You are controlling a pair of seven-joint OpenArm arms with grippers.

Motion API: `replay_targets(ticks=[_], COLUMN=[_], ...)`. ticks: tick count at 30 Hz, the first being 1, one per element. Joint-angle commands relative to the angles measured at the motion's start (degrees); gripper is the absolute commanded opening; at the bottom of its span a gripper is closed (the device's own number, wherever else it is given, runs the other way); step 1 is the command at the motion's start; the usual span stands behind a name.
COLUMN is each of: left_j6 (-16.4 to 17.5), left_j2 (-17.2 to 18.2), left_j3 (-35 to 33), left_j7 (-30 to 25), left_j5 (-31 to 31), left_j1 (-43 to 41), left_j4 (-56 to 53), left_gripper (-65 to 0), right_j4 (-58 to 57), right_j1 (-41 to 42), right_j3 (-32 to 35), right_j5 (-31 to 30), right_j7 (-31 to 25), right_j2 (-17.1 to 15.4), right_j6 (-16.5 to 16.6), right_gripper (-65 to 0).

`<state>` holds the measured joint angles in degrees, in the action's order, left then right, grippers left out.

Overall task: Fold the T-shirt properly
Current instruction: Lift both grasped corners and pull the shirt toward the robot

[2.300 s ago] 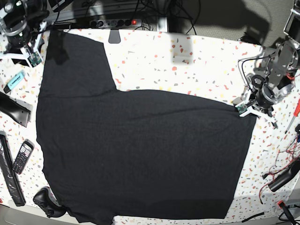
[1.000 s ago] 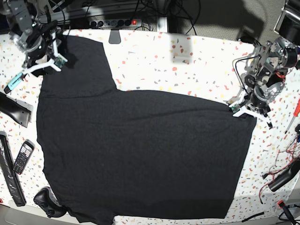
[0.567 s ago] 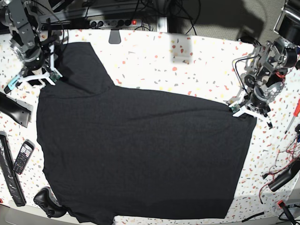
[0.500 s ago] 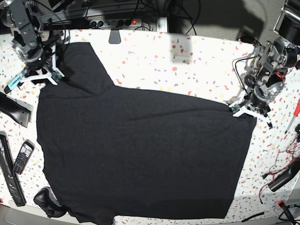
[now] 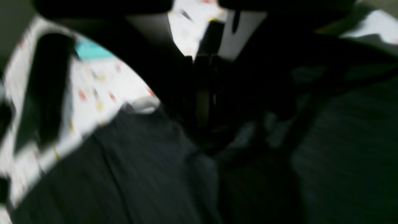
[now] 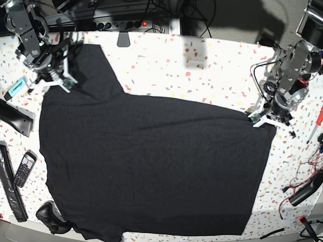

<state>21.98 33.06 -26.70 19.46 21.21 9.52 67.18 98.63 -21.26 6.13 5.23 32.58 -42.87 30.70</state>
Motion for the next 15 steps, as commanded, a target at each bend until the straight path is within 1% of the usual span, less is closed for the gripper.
replay_targets(ticks=[1,3,4,6,8,12,15], left_j6=[2.86,2.91,2.89,2.91,2.91,2.95,2.97], left_j2=[0.35,0.83,1.16,1.44,1.4,1.4,1.4], left_j3=[0.04,1.84,3.26,6.99,11.19,18.58,23.74], left_j7=[1.29,-0.2,-1.92,-4.28,-5.35,-5.81,-5.79], left_j5=[-2.71,-3.45,-4.0,-5.29,-5.29,-6.4,-8.11], left_j1=[-0.81,-2.21,-3.28,-6.12,-9.53,-16.33,-20.9], left_j4=[-0.72,-0.46,0.0,2.01,5.35,13.11,17.86], left_gripper=[-65.0,-65.0,-65.0,-65.0,-65.0,-65.0,-65.0], right_j4=[1.4,2.54,3.08,4.35,6.12,10.34,13.7], right_j1=[-0.74,-3.48,-5.07,-8.74,-12.61,-19.06,-22.97], right_j3=[-1.6,-4.72,-6.49,-10.03,-13.11,-18.29,-22.29], right_j5=[-1.25,-1.4,-1.42,-1.42,-1.42,-1.75,-4.87], right_j7=[-0.15,-0.2,-0.35,-1.79,-3.02,-3.06,-3.02], right_j2=[-0.92,-0.94,-0.94,-0.92,-0.87,-0.33,0.61], right_j6=[0.39,0.42,0.42,0.39,0.39,0.39,0.42], right_gripper=[-65.0,-65.0,-65.0,-65.0,-65.0,-65.0,-65.0])
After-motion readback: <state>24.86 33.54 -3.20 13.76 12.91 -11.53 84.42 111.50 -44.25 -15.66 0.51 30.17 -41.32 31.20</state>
